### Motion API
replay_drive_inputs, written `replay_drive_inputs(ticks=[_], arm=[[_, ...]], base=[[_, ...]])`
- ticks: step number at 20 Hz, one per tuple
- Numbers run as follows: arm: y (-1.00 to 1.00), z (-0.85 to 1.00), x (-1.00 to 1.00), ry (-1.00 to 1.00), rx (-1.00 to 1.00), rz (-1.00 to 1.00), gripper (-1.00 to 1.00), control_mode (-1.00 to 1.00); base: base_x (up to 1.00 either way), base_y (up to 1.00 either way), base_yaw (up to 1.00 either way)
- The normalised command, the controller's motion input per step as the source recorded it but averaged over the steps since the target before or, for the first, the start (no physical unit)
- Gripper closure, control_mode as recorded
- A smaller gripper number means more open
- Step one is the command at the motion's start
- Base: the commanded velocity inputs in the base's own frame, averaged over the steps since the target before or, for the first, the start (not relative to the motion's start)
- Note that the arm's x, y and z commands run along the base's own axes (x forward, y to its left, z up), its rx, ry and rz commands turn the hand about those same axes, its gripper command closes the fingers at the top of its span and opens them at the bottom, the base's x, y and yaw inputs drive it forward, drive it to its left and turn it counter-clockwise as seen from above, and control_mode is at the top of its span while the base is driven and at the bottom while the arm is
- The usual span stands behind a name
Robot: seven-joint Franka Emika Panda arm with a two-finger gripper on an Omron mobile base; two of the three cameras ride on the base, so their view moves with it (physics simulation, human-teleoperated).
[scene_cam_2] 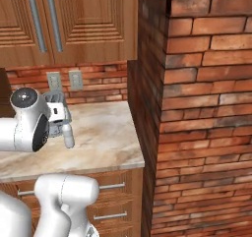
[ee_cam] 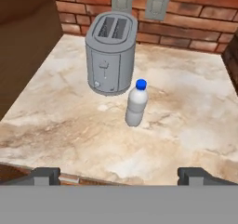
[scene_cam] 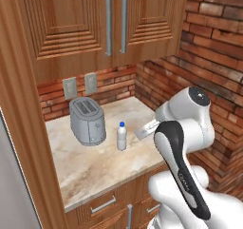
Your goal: Place the drinks on the dining counter in a tight cluster.
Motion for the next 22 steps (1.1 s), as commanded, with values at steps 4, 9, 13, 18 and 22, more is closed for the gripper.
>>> replay_drive_inputs(ticks=[4,9,13,18,22], arm=[[-0.05,0.02,0.14,0.02,0.00,0.30,-1.00,-1.00],[0.00,0.00,0.42,0.05,0.00,0.19,-1.00,-1.00],[0.19,-0.02,0.47,0.13,-0.01,0.02,-1.00,-1.00],[0.28,-0.14,0.25,0.23,-0.04,-0.01,-1.00,-1.00],[0.20,-0.39,0.05,0.18,-0.02,-0.01,-1.00,-1.00]], base=[[0.00,0.00,0.00],[0.00,0.00,0.00],[0.00,0.00,0.00],[0.00,0.00,0.00],[0.00,0.00,0.00]])
